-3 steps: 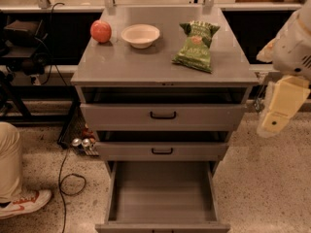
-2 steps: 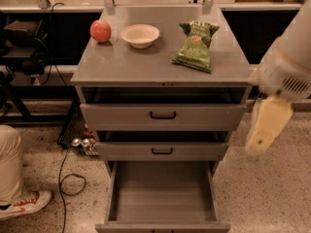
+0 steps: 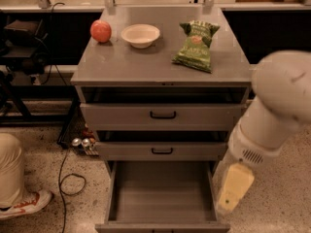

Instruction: Close bottom drawer

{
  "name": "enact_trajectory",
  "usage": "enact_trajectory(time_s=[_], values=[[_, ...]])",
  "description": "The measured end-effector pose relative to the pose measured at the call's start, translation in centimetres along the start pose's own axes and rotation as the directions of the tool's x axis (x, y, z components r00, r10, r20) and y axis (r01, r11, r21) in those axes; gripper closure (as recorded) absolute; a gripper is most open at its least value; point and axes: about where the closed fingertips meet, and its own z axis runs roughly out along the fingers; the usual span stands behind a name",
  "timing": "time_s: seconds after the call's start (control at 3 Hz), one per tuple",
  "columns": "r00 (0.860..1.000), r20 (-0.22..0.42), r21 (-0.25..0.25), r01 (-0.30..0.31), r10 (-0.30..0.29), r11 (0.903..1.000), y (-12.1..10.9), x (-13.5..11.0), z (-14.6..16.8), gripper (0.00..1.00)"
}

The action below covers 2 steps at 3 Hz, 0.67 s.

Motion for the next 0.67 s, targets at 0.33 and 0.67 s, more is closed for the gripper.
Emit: enact_trajectory(time_s=[0.33,0.67], values=[[1.000,0.002,0.006,-0.025,0.025,0.9997,0.69,0.84,3.87,0.00],[1.000,0.002,0.006,-0.025,0.025,0.9997,0.69,0.84,3.87,0.00]])
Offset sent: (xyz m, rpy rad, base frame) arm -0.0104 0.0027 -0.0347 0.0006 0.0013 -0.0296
